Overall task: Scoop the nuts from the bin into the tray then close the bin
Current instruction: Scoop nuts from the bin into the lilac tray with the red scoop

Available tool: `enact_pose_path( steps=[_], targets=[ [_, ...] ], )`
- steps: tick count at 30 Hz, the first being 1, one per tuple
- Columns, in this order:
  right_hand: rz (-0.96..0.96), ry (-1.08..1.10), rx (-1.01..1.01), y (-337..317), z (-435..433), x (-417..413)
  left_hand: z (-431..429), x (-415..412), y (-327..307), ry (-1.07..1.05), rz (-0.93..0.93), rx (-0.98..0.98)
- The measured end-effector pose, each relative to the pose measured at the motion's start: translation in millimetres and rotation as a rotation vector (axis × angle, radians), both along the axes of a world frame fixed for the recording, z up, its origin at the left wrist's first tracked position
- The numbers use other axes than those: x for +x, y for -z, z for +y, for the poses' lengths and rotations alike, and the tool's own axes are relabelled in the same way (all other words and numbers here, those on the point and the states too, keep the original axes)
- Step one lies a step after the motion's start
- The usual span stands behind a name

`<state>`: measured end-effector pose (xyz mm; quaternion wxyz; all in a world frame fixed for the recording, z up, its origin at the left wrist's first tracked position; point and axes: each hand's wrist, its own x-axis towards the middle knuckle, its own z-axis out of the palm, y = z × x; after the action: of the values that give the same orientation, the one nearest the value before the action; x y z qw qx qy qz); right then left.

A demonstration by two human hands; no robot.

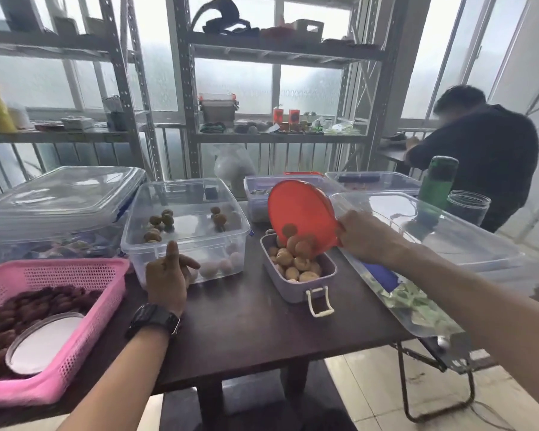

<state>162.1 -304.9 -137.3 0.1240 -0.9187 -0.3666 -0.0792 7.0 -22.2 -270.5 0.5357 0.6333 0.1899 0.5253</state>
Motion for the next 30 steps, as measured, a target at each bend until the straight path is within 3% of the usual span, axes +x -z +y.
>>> enact_pose_path(
  steps=[8, 15, 18, 25, 30],
  targets=[
    [-0.395, -0.026, -0.174, -2, 2, -23, 0, -2, -1, -0.001, 0.021, 0.003],
    [-0.459, 0.036, -0.124, -21, 38, -26, -1, 1, 0, 0.008, 0.029, -0.033],
    [-0.473, -0.046, -0.066, -28, 76, -20, 0, 2, 1, 0.01, 0.021, -0.053],
    [-0.281, -0.113, -0.061, -22, 194, -30, 6, 7, 8, 0.015, 0.025, -0.118],
    [-0.021, -0.172, -0.141, 0, 255, -27, 4, 6, 8, 0.013, 0.054, -0.122]
  ],
)
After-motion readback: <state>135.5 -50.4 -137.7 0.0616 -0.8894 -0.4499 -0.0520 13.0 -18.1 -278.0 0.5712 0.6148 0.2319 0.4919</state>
